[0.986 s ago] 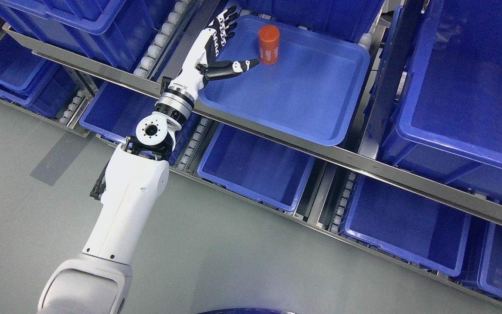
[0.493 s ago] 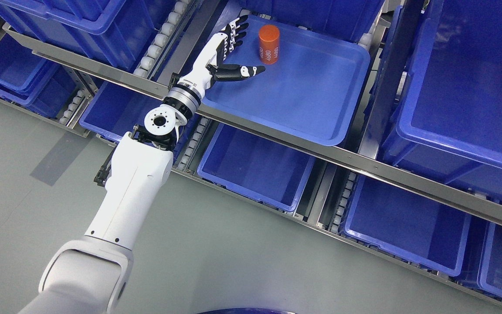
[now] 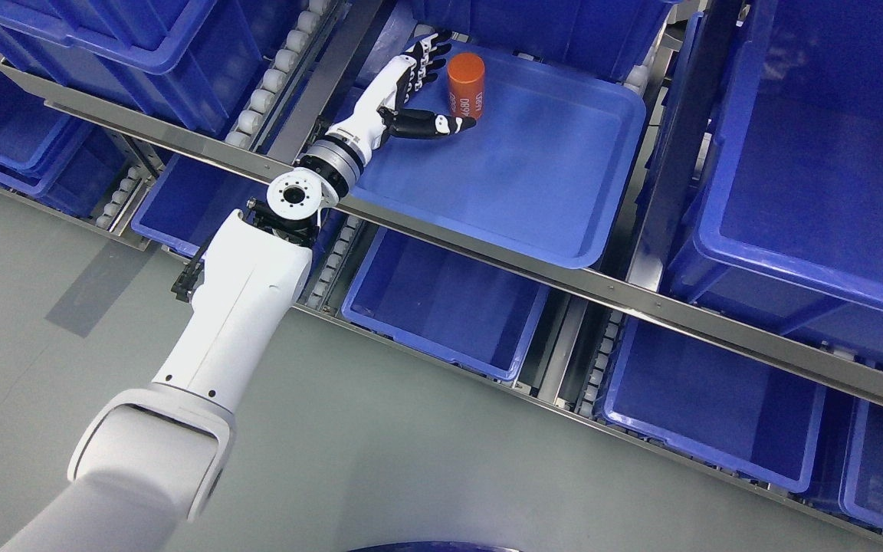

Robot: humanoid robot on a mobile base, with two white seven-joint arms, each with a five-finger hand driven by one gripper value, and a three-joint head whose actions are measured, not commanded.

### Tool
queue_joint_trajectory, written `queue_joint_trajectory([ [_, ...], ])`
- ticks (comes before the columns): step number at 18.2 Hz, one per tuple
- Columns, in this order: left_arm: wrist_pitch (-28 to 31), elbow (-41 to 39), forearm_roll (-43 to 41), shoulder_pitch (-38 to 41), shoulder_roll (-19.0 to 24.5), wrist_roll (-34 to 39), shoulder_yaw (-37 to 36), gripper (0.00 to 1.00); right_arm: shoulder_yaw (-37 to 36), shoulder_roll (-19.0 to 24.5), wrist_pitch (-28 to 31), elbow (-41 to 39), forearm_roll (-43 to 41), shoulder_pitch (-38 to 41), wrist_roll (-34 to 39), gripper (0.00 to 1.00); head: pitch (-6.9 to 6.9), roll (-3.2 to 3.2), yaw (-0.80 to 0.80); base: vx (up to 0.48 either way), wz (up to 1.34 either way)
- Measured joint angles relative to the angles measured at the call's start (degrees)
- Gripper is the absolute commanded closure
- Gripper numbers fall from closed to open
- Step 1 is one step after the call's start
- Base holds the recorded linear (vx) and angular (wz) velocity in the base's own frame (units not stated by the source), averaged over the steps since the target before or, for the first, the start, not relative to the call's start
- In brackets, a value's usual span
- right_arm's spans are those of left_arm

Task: Grab orange capacitor from left shelf to right desk
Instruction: 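Close the left hand fingers around the orange capacitor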

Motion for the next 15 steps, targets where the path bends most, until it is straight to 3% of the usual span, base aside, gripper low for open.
queue_joint_trajectory([
  [7,-0.6,2.5,0.4,-1.1,0.0,-1.6,-2.2,0.23,0.0,0.0,0.0,0.0,0.0,0.0,0.0,0.0,0.0,0.0,0.0,0.054,-0.02],
  [12,-2.7,3.4,1.9,-1.3,0.0,-4.2,-3.1,0.38,0.0,0.0,0.0,0.0,0.0,0.0,0.0,0.0,0.0,0.0,0.0,0.016,0.0],
  [15,-3.1,3.7,2.7,-1.3,0.0,-4.5,-3.4,0.54,0.0,0.0,0.0,0.0,0.0,0.0,0.0,0.0,0.0,0.0,0.0,0.0,0.0],
])
